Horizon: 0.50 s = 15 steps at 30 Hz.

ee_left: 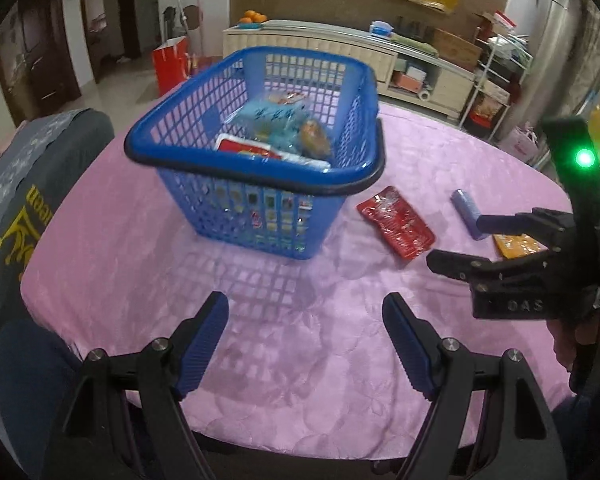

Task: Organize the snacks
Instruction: 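Move both grippers away from the basket toward the remaining snacks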

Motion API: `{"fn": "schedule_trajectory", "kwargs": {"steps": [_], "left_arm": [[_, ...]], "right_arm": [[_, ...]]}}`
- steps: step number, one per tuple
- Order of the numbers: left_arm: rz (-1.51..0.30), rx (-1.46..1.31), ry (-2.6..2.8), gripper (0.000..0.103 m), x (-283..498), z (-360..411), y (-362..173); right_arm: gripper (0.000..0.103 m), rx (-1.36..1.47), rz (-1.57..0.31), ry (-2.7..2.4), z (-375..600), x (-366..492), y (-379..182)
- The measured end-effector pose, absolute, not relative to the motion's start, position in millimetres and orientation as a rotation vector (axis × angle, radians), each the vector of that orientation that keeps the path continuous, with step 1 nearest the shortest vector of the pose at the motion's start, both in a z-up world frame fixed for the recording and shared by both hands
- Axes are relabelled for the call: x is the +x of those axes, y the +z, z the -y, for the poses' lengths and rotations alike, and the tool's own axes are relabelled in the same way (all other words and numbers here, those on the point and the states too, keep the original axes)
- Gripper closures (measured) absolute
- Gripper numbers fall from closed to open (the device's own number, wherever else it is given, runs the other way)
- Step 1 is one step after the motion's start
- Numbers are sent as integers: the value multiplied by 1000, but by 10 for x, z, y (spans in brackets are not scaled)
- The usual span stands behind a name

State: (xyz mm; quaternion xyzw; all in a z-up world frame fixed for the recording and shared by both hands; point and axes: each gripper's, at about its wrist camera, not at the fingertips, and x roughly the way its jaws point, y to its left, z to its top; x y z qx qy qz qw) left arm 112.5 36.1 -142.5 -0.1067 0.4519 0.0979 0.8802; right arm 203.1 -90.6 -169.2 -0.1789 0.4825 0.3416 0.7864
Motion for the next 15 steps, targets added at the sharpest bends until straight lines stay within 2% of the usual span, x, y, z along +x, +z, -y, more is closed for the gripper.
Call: {"fn": "schedule_trajectory", "kwargs": {"steps": [15], "left_arm": [[-974, -205, 241, 25, 1391, -398, -1643]], "right_arm": [[13, -414, -1130, 729, 594, 2479, -2205]]}}
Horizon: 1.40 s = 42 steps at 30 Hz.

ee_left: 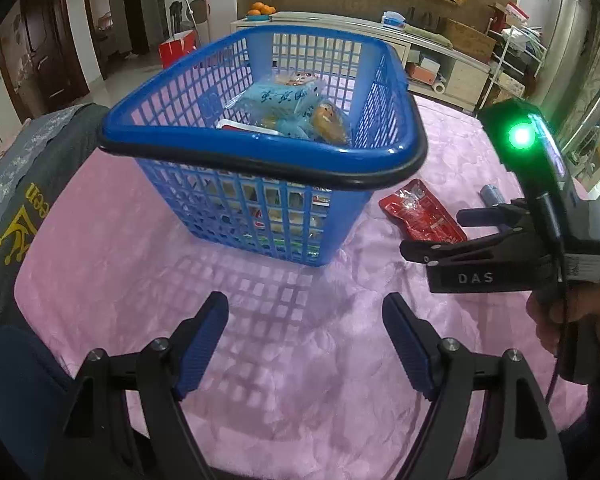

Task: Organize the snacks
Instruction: 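Move both grippers away from the basket toward the remaining snacks, then grasp the small red sachet with the right gripper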

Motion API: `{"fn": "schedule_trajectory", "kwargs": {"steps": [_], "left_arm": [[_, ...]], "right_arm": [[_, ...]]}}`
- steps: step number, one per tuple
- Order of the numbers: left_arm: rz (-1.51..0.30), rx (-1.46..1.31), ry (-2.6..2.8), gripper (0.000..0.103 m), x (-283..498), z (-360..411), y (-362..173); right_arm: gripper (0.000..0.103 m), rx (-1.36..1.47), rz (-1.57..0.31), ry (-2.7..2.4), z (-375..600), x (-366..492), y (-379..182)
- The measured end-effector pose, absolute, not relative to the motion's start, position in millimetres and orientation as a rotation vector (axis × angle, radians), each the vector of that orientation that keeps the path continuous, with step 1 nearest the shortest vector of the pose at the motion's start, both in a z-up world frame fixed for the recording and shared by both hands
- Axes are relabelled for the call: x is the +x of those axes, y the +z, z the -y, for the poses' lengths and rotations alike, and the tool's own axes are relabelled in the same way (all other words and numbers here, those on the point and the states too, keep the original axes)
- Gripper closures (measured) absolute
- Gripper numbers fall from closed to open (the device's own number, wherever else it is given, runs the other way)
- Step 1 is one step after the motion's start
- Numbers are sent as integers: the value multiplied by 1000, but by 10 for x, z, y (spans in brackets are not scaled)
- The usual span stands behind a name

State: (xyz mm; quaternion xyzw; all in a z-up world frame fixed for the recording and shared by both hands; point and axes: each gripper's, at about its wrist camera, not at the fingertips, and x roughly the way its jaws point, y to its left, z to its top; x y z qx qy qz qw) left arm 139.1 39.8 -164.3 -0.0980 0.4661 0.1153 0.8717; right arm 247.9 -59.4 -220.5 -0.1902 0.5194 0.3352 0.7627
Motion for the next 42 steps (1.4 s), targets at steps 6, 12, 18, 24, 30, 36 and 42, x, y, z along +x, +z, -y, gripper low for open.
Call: {"fn": "schedule_trajectory", "kwargs": {"steps": [6, 12, 18, 24, 30, 36, 42], "left_arm": [[-973, -212, 258, 25, 1391, -439, -1684], [-973, -212, 260, 25, 1368, -452, -1710], [-976, -228, 244, 25, 1335, -455, -1690], [-958, -216, 227, 25, 1257, -356, -1603], [-940, -183, 178, 25, 1251, -129, -1460], [-928, -135, 100, 25, 1396, 195, -1315], [-924, -108, 16, 25, 1677, 526, -1173]], "right_arm": [[36, -472, -1093, 723, 509, 2427, -2249], [84, -615, -1038, 768, 422, 2124, -2150], [102, -494, -1071, 794, 559, 2006, -2065], [102, -432, -1031, 793, 846, 1799, -1727], [102, -327, -962, 784, 1315, 1553, -1337], [102, -200, -904, 737, 1875, 1602, -1028], [102, -118, -863, 629, 2245, 1789, -957]]}}
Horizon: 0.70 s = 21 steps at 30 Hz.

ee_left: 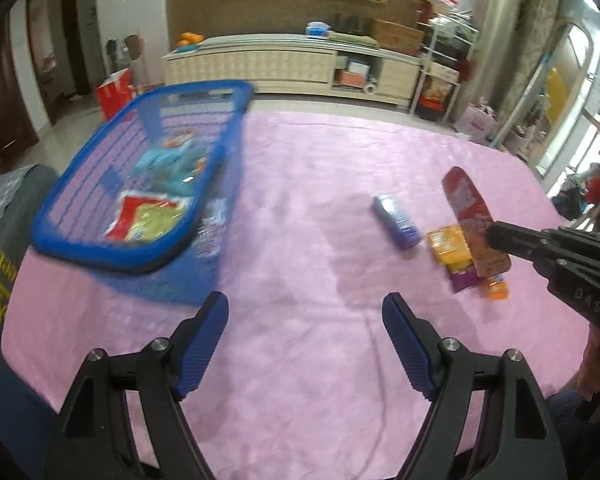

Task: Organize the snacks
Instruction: 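Grasp the small red sachet with the right gripper, then grasp the orange cartoon stick snack with the left gripper while the right holds the red sachet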

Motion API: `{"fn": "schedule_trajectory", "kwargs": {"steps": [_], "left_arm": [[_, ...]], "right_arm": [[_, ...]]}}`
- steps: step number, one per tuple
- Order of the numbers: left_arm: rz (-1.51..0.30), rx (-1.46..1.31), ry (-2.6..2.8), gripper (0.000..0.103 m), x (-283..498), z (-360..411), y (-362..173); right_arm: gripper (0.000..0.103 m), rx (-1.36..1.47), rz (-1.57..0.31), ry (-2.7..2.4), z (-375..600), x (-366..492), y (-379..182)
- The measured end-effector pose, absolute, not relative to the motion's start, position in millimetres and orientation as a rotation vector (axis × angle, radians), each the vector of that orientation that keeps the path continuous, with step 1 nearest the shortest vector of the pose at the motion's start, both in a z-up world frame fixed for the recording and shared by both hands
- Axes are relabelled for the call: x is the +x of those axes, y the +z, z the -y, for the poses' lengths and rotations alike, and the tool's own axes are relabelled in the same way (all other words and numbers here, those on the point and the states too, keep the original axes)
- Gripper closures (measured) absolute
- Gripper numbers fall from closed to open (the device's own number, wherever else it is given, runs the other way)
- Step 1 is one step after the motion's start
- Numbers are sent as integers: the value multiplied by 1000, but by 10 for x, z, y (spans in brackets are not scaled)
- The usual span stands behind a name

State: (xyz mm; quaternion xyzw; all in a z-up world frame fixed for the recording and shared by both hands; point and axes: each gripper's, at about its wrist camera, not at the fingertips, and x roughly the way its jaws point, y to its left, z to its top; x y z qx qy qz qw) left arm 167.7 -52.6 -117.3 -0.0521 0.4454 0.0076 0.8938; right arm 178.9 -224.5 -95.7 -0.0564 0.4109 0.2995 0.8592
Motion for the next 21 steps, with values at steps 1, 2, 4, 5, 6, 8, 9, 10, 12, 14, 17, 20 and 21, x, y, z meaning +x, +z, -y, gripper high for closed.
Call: {"fn": "schedule_trajectory", "kwargs": {"steps": [1, 2, 4, 5, 6, 8, 9, 10, 12, 14, 17, 20, 21], "left_arm": [[-923, -106, -2, 25, 1726, 593, -1155], [-922, -98, -20, 25, 1784, 682, -1135], [-918, -80, -50, 25, 1872, 837, -1114], [-915, -62, -66, 25, 1935, 946, -1102], [-914, -50, -77, 25, 1977, 1015, -1101], [-922, -25, -106, 25, 2092, 1176, -1108], [-926, -16, -118, 25, 2130, 1221, -1118], [-933, -2, -133, 25, 2173, 1295, -1137], [-951, 28, -164, 25, 2273, 1443, -1189], [-975, 43, -189, 25, 2355, 1595, -1248], [-1013, 35, -230, 25, 2460, 1812, -1332], [-1034, 73, -258, 25, 2575, 2091, -1447], [-1041, 78, -266, 25, 2594, 2160, -1464]], "right_arm": [[102, -111, -860, 608, 2325, 1804, -939], [102, -106, -859, 587, 2400, 1820, -928], [102, -101, -854, 551, 2521, 1849, -930], [102, -95, -853, 535, 2597, 1862, -930], [102, -90, -851, 515, 2675, 1870, -940], [102, -71, -852, 480, 2835, 1907, -937], [102, -65, -851, 466, 2887, 1963, -964], [102, -59, -851, 451, 2959, 1980, -967], [102, -49, -854, 429, 3072, 1989, -971], [102, -37, -857, 408, 3194, 2005, -993], [102, -21, -864, 379, 3373, 2044, -1051], [102, -5, -872, 360, 3483, 2075, -1113], [102, 1, -873, 355, 3544, 2078, -1129]]}}
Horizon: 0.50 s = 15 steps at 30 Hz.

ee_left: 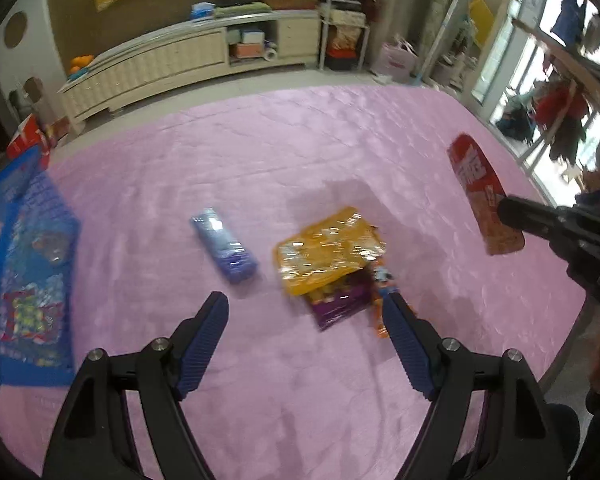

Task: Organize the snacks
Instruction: 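Grasp the orange cartoon stick snack with the left gripper while the right holds the red sachet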

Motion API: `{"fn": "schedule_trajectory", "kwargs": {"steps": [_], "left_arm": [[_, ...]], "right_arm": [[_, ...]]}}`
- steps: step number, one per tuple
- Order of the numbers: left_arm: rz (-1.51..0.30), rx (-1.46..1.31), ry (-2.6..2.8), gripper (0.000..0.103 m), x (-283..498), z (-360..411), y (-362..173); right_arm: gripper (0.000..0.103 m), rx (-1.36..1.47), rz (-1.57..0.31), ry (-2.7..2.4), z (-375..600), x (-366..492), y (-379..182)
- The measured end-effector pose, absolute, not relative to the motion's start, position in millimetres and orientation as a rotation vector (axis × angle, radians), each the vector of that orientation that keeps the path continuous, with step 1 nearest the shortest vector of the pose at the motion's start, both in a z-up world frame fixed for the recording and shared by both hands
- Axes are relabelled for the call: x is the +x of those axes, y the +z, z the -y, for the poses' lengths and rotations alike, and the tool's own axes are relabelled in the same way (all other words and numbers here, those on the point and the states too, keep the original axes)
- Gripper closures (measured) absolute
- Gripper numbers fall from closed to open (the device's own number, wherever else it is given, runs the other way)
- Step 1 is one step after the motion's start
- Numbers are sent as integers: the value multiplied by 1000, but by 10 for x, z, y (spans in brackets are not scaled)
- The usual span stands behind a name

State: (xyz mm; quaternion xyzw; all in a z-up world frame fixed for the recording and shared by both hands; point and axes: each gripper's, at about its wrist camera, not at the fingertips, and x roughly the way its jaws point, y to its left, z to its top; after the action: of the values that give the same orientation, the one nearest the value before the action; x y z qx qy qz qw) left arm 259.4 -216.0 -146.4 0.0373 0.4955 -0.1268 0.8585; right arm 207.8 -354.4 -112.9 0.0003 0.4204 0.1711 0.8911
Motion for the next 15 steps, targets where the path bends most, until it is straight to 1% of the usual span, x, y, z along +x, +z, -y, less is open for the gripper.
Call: {"fn": "schedule_trajectory", "kwargs": {"steps": [5, 11, 13, 14, 15], "left_arm": [[-1115, 118, -297, 25, 2778, 2558, -1774], [-1207, 99, -279, 26, 2974, 2734, -1997], [-1227, 81, -314, 43, 2971, 2764, -2025], [-1249, 79, -322, 59, 2972, 2778, -2061], [-1262, 76, -323, 68, 2977, 2782, -2081]], "right_arm": [[102, 18, -890, 339, 3691, 2148, -1239], [102, 16, -899, 352, 3720, 2194, -1293], [102, 17, -906, 351, 3723, 2206, -1314], [102, 17, -909, 352, 3726, 2210, -1317], [102, 19, -910, 351, 3733, 2211, -1319]]}}
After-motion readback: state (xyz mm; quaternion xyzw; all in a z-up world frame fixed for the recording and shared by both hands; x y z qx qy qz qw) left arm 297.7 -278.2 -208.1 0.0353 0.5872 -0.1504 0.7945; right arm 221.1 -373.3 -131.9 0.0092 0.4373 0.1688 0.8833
